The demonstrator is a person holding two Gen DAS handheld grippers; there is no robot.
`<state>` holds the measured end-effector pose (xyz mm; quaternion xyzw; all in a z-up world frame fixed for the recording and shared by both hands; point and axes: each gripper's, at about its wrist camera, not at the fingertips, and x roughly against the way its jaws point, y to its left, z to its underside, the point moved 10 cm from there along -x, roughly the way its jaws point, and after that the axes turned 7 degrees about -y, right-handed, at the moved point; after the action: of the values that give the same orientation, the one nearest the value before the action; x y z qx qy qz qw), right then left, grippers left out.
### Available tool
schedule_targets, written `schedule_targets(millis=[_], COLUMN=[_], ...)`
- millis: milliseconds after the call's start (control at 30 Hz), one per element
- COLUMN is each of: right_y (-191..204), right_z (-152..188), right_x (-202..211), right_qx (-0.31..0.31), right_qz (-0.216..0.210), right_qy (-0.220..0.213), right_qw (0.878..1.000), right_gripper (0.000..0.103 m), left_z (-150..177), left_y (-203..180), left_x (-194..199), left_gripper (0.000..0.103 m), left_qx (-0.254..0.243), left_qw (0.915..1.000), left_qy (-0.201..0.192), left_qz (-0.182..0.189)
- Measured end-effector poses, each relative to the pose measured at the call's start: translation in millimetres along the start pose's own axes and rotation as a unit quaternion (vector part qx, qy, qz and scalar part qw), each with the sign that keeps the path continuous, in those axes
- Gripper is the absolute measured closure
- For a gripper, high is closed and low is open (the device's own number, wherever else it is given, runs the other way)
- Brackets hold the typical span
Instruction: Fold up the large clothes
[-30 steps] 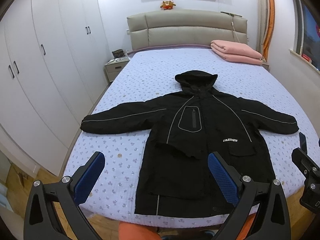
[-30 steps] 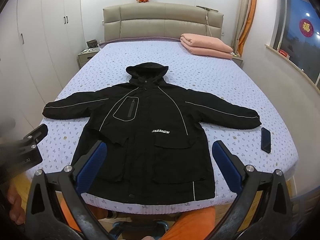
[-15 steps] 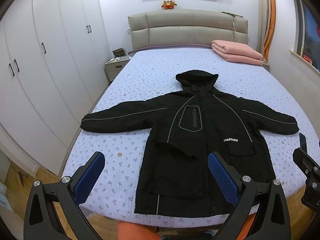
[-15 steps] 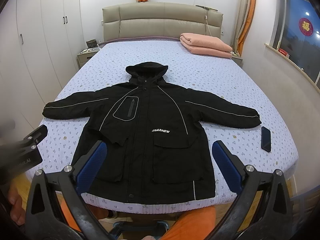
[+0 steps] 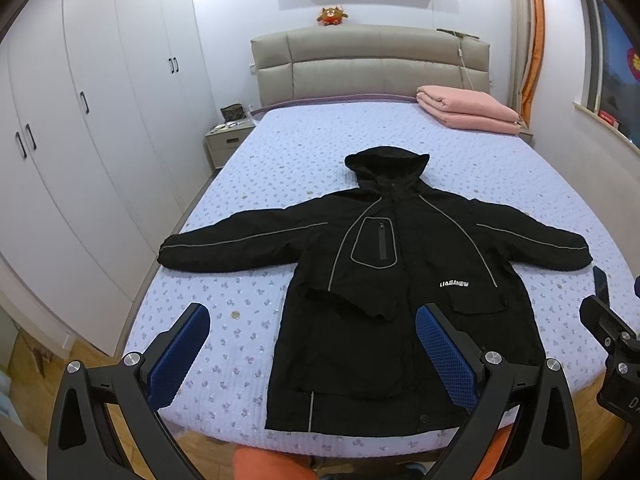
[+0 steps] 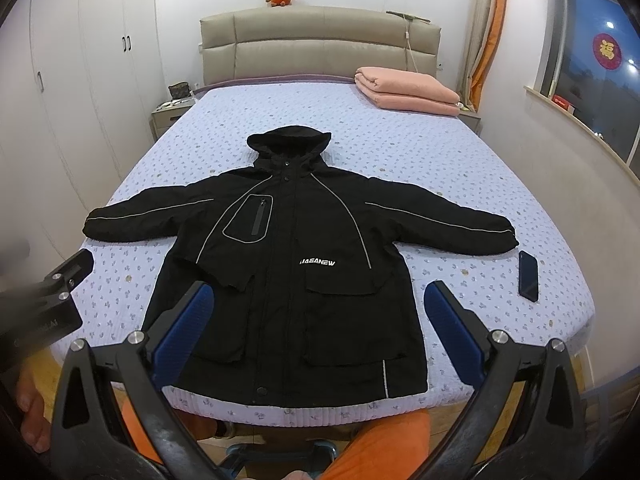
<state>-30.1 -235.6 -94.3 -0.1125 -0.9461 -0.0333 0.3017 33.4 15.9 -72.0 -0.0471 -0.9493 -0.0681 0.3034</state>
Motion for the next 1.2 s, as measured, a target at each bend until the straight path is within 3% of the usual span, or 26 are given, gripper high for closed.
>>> schedule_targets(millis=[300,467,600,767,900,1067,1200], right_y=[-7,-27,-60,-117,-173,-269,-348], right_z=[-8,-16,-11,6,8,9,14], right_x=[12,-11,-56,-151,-221,-275,-295], right_qx=[0.004,-0.01,-0.039,-0.088,-0.119,-0.172,-0.227], right_qz=[0.01,0.013,0.023,0.037,0.067,0.115,0.152], right_qy=[-0.017,-0.024,-0.017,0.02,0.036,0.071,0.096], right_qw=[1.0,1.0,0.999,0.995,0.99,0.976,0.957], right_gripper=[0.0,0.0,0.0,0.0,0.0,0.0,0.0], left_z=[-27,-43,-47,-47,-54,-73,-87], left_y=[-15,-45,-90,-158,-212,-274,-318], left_x=[17,-3,-58,-151,-224,-290,-315], left_gripper=[0.0,0.0,0.0,0.0,0.0,0.0,0.0], left_qx=[-0.013,-0.033,-0.029,-0.04,-0.066,-0.072,-0.091], left_qw=[0.9988,0.9974,0.9955,0.9907,0.9872,0.9819,0.978], left_qy=[-0.042,-0.053,-0.046,-0.023,-0.016,0.024,0.051], left_qz=[0.019,0.037,0.077,0.128,0.144,0.173,0.181])
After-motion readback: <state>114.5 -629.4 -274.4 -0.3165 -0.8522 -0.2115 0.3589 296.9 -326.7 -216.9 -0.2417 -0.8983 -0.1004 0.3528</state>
